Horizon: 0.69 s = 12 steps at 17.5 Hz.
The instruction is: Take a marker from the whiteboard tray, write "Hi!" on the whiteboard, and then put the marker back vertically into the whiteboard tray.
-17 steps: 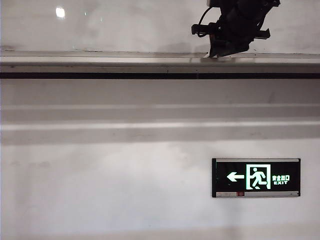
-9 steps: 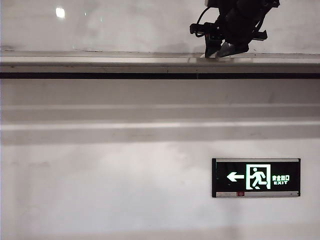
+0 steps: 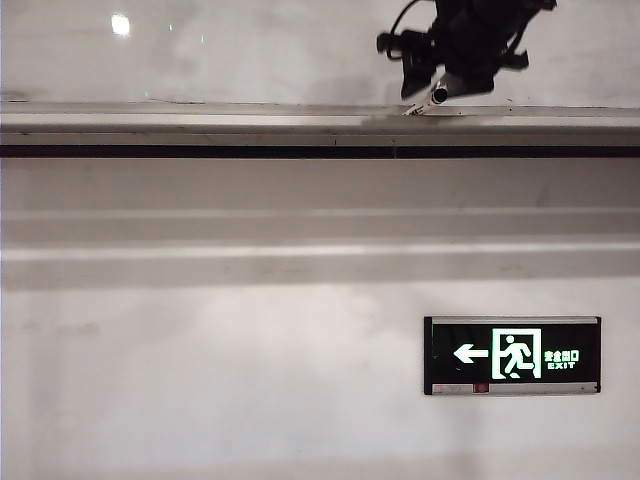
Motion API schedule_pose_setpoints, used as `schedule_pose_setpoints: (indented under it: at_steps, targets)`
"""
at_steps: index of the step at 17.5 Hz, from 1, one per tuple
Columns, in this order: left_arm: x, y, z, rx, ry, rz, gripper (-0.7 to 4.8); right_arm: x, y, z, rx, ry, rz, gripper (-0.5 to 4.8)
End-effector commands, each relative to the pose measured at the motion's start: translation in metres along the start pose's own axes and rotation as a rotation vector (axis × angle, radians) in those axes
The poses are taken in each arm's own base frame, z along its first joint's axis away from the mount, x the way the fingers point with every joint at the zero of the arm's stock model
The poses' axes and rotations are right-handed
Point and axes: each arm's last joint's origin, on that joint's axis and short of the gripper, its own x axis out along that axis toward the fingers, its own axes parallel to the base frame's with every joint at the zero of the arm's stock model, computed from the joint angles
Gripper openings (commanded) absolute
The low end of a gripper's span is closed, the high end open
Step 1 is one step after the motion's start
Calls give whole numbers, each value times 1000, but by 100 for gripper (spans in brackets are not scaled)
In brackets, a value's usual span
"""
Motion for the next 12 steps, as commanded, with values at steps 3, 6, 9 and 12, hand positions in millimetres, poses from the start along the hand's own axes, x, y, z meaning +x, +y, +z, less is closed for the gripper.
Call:
schedule_pose_setpoints:
  at_steps: [3,6,9,12]
  targets:
    - [-2,0,1,1,-3,-1,-7,-7,2,39,9,-132,17,185]
    - [-2,0,1,1,-3,-1,-7,-17,2,53,11,-174,19,-2]
    - [-1,0,2,3,-15,5,-7,-40,2,72,8,-217,21,-1]
    - [-1,0,4,3,-37,5,-7,-80,0,96,8,-261,-4,-1]
